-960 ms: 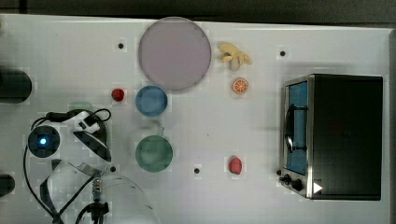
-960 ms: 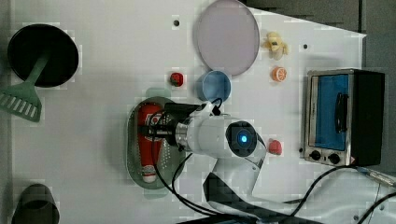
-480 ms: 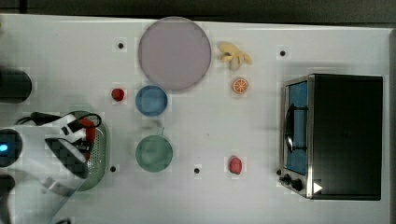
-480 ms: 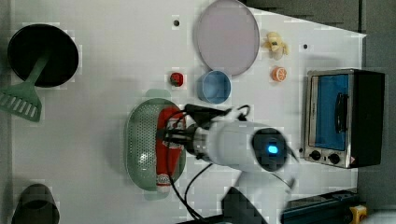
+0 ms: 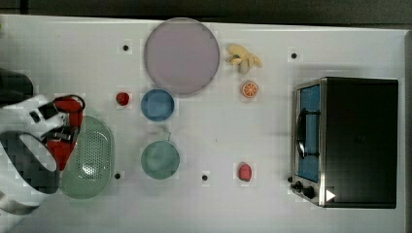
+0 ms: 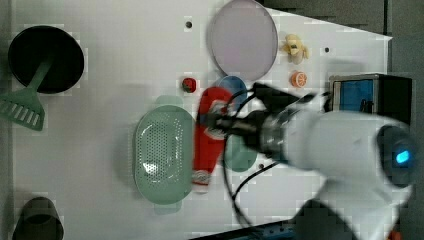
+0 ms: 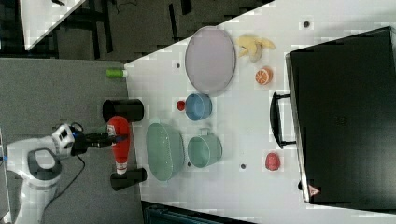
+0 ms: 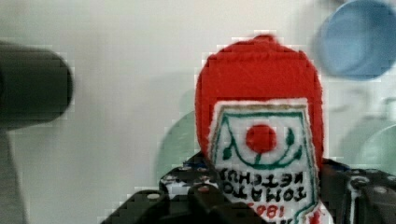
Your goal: Pick ketchup from strainer and place it on the table
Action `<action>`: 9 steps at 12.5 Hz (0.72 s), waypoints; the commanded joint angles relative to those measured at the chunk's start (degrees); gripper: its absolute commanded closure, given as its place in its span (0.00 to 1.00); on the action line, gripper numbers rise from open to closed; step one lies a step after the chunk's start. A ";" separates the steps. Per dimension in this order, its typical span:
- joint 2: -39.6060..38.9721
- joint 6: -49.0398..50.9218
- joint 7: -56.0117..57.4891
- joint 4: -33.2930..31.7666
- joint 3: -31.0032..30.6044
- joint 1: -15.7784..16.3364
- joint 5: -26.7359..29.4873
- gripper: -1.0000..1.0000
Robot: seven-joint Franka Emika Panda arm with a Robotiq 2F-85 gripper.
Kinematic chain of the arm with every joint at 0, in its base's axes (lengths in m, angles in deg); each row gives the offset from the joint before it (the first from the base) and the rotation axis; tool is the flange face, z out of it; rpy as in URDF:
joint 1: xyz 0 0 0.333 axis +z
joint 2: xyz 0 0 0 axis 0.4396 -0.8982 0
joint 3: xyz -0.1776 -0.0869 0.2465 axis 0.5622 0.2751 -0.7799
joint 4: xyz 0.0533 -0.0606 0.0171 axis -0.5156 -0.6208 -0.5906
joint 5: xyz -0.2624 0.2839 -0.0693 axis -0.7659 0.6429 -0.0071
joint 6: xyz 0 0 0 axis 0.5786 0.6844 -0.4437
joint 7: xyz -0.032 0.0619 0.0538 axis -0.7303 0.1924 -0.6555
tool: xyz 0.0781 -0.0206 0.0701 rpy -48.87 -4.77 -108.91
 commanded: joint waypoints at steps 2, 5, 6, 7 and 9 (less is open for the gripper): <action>0.13 9.55 15.20 5.23 8.75 -8.22 1.83 0.40; 0.13 8.95 25.89 5.67 16.10 -10.51 1.83 0.40; 0.12 8.60 29.48 5.66 18.50 -10.97 1.83 0.40; 0.12 8.53 32.18 5.66 20.84 -11.27 1.83 0.40; 0.12 8.51 33.87 5.31 25.07 -11.67 1.83 0.40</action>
